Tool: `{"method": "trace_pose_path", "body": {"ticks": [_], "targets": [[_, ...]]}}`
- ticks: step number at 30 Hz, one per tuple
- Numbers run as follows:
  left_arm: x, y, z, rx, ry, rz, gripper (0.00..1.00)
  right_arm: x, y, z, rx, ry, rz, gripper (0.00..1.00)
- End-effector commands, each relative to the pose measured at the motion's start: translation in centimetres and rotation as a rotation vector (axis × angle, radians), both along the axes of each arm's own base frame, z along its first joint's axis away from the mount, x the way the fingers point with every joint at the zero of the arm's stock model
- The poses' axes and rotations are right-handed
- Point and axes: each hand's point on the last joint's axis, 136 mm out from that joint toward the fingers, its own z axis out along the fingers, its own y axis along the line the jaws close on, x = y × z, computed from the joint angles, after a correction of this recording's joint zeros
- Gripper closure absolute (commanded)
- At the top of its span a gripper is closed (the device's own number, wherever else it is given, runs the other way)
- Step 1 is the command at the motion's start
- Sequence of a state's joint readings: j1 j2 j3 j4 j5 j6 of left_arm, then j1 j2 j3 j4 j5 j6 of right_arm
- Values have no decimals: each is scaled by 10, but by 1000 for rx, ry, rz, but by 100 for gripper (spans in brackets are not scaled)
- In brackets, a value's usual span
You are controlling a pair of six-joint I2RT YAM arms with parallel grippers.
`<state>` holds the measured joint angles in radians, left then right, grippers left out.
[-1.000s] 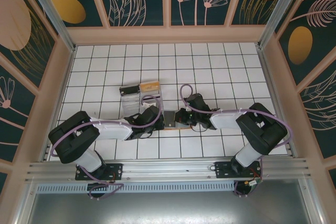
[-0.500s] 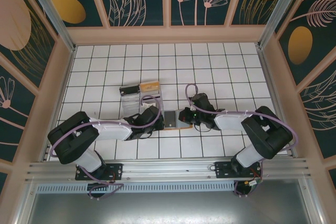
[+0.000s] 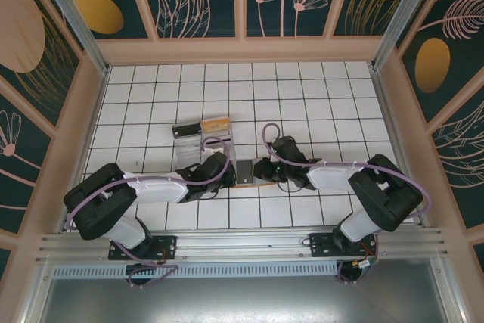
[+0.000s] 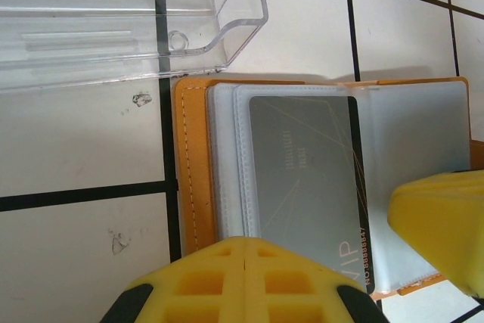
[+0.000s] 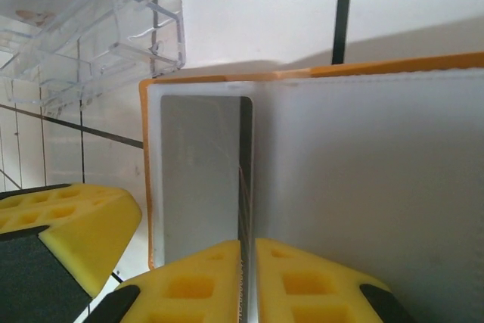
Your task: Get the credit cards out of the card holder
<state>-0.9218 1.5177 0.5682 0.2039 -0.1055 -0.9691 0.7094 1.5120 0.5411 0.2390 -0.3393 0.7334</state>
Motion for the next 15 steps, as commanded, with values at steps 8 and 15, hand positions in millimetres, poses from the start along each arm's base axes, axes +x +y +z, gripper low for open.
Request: {"method": "trace_pose_path", "body": {"ticks": [8, 15], "targets": [[-6, -1, -16, 20, 49, -19, 100, 6, 7, -4, -13, -8, 17, 81], [-7, -1, -18, 25, 59, -21, 100, 5, 12, -7, 9, 6, 28, 81]]}}
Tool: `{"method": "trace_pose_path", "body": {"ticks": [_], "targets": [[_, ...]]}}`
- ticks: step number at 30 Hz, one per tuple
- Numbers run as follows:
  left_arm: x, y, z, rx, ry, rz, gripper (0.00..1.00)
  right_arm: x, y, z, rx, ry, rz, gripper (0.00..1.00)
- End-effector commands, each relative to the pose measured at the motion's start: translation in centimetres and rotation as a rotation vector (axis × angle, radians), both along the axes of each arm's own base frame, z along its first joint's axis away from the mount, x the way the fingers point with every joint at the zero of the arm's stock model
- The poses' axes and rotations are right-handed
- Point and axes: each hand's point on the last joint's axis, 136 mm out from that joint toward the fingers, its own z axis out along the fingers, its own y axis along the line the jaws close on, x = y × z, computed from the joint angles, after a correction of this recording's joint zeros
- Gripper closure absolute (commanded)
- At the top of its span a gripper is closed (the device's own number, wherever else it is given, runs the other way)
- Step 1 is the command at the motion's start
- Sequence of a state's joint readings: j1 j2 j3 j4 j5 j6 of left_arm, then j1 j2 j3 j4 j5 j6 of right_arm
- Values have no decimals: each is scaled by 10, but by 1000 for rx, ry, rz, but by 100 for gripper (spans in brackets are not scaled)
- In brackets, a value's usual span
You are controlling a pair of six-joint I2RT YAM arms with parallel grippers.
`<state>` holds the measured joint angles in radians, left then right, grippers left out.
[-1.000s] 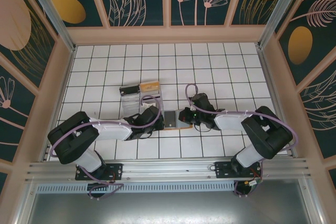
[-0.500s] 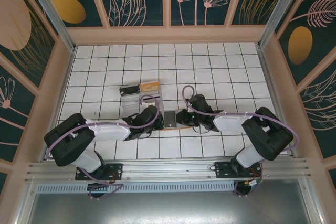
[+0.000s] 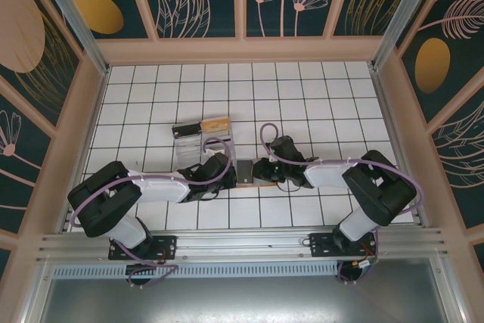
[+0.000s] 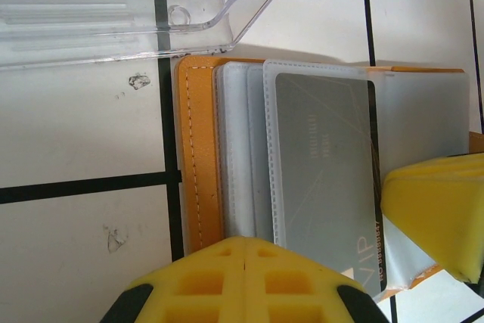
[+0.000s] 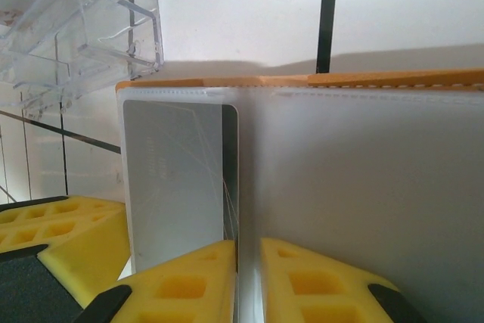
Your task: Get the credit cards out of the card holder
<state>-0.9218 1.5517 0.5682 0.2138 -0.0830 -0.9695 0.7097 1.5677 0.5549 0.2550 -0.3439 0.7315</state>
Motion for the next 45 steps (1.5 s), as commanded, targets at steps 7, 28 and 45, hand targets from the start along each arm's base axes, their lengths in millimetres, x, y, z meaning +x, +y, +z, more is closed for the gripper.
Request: {"method": "trace_pose_path", "body": {"ticks": [7, 28, 45], "targets": [[-4, -1, -11, 16, 41, -13, 100, 3, 14, 10, 53, -16, 33, 81], [-5, 4, -13, 30, 43, 0, 100, 3, -10, 5, 11, -19, -25, 96], [-6, 6, -13, 33, 41, 2, 100, 6, -31, 4, 29, -11, -45, 96]]}}
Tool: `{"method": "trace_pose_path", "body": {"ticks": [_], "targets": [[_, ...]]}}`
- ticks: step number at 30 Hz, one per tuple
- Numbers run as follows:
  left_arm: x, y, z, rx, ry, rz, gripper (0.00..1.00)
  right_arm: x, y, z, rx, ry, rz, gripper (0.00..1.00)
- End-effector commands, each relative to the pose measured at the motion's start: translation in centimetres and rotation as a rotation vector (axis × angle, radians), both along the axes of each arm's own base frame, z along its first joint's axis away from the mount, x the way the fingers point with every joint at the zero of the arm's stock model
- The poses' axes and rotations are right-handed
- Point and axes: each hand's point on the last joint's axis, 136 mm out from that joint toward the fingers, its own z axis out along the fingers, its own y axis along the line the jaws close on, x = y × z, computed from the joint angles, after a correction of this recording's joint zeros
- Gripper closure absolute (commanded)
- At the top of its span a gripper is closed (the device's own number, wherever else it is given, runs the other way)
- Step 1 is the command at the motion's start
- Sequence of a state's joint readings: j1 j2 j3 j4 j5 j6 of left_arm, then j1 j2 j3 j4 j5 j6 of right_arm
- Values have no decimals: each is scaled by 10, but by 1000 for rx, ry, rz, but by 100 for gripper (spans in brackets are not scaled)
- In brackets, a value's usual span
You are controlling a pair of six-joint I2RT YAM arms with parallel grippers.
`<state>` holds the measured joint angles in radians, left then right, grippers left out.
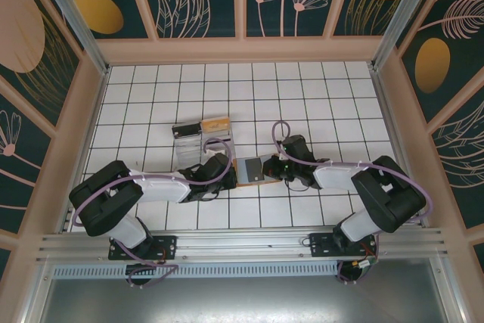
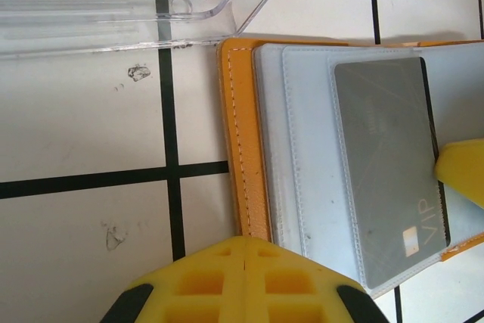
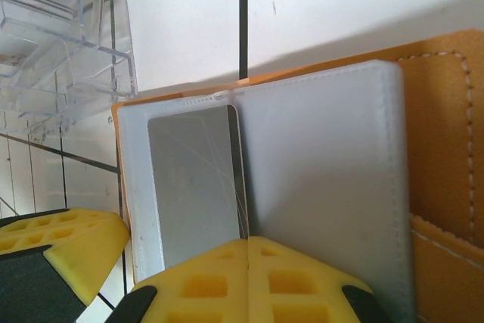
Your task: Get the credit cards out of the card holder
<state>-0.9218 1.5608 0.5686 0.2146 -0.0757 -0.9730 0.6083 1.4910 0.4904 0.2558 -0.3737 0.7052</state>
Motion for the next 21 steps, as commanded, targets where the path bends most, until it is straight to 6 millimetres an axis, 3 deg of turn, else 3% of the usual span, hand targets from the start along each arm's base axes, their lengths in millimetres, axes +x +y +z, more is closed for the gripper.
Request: {"method": "trace_pose_path", "body": {"ticks": [1, 13, 21], "targets": [[-5, 6, -10, 32, 32, 3, 100, -4, 0, -1, 11, 4, 18, 96], [-3, 4, -7, 29, 24, -4, 100, 1, -13, -9, -41, 13, -22, 96], [4, -9, 19, -27, -27, -26, 100, -1, -8, -6, -13, 13, -5, 96]]}}
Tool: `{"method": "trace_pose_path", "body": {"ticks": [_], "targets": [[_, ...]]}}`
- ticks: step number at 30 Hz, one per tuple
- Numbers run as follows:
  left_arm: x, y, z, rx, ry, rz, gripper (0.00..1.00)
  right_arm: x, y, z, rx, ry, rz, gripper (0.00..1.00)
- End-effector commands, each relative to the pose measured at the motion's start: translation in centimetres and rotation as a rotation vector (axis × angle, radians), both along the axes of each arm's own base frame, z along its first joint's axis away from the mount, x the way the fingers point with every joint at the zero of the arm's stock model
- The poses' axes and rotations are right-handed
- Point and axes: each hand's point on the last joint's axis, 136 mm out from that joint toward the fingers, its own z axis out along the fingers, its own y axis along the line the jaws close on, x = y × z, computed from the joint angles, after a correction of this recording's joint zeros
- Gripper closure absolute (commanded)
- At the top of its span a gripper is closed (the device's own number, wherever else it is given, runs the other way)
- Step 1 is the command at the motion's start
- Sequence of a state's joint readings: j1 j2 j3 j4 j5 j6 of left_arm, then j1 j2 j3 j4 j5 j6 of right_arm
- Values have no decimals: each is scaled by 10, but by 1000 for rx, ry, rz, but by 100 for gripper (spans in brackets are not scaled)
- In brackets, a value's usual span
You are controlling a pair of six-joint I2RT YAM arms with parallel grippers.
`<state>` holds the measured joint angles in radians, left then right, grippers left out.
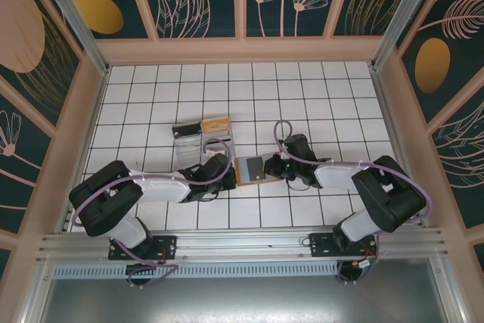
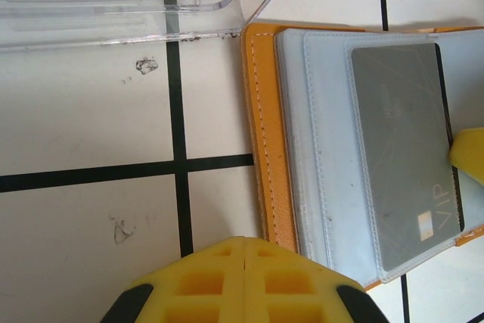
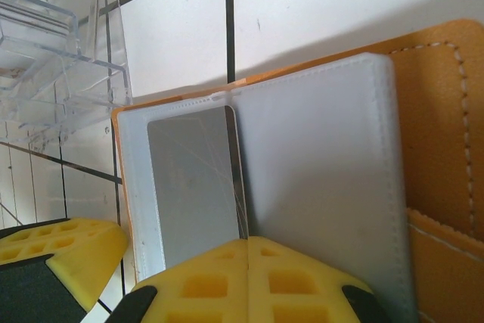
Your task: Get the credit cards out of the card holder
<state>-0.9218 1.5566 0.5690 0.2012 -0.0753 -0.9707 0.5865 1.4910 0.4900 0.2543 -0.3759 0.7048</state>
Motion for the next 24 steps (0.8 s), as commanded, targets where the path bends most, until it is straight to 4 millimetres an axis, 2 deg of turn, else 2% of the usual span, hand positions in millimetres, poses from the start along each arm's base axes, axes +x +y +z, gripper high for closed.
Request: {"method": "trace_pose_path", "body": {"ticks": [1, 6, 12, 18, 24], "targets": [[8, -14, 25, -49, -42, -32, 100, -5, -2, -6, -13, 10, 16, 96], [17, -34, 38, -88, -69, -62, 100, -5, -1, -5, -11, 10, 18, 96], [19, -48, 28, -81, -42, -78, 100, -6, 0, -4, -5, 9, 21, 96], [11, -40, 0, -23, 17, -66, 100, -6, 1, -4, -2, 8, 23, 96], [7, -26, -15, 38, 46, -34, 100, -5, -4, -8, -28, 6, 16, 96]]}}
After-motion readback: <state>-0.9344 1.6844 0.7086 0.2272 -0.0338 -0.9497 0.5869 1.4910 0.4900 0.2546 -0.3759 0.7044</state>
